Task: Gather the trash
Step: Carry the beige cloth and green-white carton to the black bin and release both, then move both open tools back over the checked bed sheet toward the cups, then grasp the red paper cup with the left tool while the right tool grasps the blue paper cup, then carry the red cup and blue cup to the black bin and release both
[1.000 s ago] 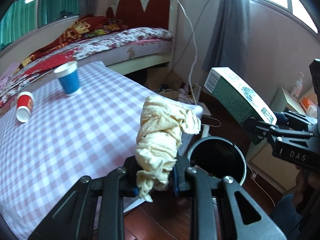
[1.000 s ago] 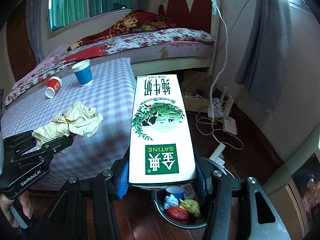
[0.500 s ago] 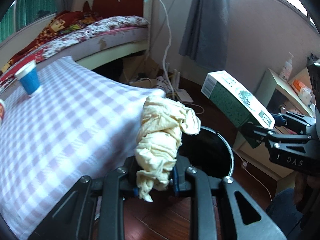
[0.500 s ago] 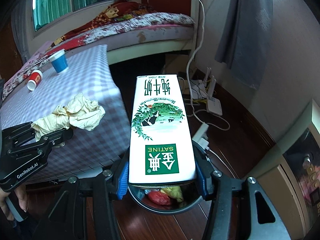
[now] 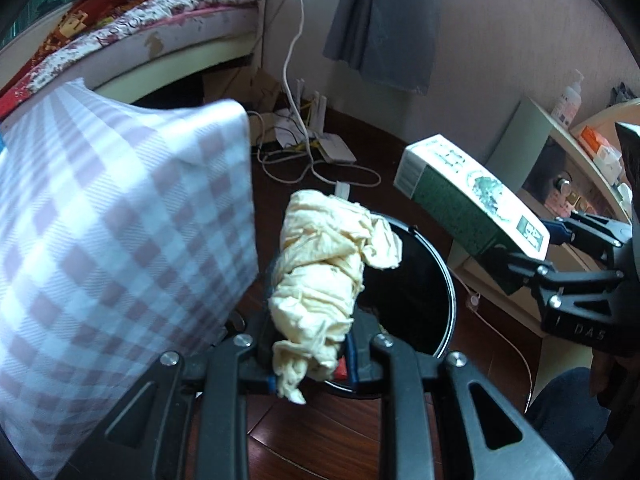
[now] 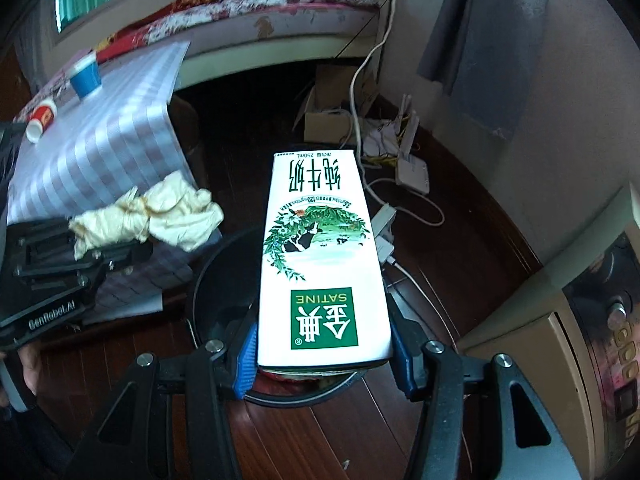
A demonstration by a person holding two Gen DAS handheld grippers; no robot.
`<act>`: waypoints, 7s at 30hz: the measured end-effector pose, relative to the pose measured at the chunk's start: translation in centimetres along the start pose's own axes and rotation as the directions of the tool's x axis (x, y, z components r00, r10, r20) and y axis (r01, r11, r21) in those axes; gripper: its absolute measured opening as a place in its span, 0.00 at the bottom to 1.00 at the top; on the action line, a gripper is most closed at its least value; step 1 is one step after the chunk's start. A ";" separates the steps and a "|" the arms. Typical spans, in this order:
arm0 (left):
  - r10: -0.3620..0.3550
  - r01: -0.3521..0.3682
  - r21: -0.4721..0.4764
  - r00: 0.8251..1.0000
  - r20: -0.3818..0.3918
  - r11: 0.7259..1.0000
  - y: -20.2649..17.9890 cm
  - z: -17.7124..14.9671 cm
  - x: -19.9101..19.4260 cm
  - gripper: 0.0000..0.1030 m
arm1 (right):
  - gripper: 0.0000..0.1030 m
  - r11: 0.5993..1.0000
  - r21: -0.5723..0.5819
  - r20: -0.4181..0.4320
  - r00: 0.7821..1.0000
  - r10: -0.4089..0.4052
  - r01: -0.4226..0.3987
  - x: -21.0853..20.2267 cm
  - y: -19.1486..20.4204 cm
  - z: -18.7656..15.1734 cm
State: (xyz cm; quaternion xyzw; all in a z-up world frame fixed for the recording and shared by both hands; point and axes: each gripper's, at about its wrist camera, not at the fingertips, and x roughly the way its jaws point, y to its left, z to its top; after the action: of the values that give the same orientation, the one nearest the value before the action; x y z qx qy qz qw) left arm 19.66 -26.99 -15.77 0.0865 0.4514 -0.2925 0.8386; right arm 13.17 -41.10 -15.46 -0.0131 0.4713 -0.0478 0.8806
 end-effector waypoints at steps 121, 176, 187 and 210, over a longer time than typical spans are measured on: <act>0.635 -0.497 -0.568 0.771 0.059 0.656 34.6 -2.7 -22.0 0.99 | 0.99 0.869 -0.364 0.112 0.911 0.398 -0.335 -1.0 33.0 23.0; 0.534 -0.427 -0.557 0.845 0.035 0.712 46.1 -0.5 -15.3 0.56 | 0.55 0.867 -0.396 0.080 0.930 0.360 -0.302 8.5 41.8 32.1; 0.558 -0.445 -0.544 0.828 0.053 0.711 43.4 -2.5 -18.2 0.56 | 0.55 0.860 -0.402 0.097 0.919 0.382 -0.315 4.7 40.8 30.2; 0.541 -0.422 -0.454 0.824 0.168 0.785 30.2 -3.4 -24.2 0.56 | 0.55 0.872 -0.379 0.170 0.903 0.395 -0.310 -6.4 33.6 23.4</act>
State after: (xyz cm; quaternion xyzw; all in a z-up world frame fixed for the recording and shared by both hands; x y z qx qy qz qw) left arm 24.22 9.02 -1.80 -0.0156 0.3358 0.0224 0.9416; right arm 31.48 -7.59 0.54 -0.0854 0.3559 0.1994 0.9090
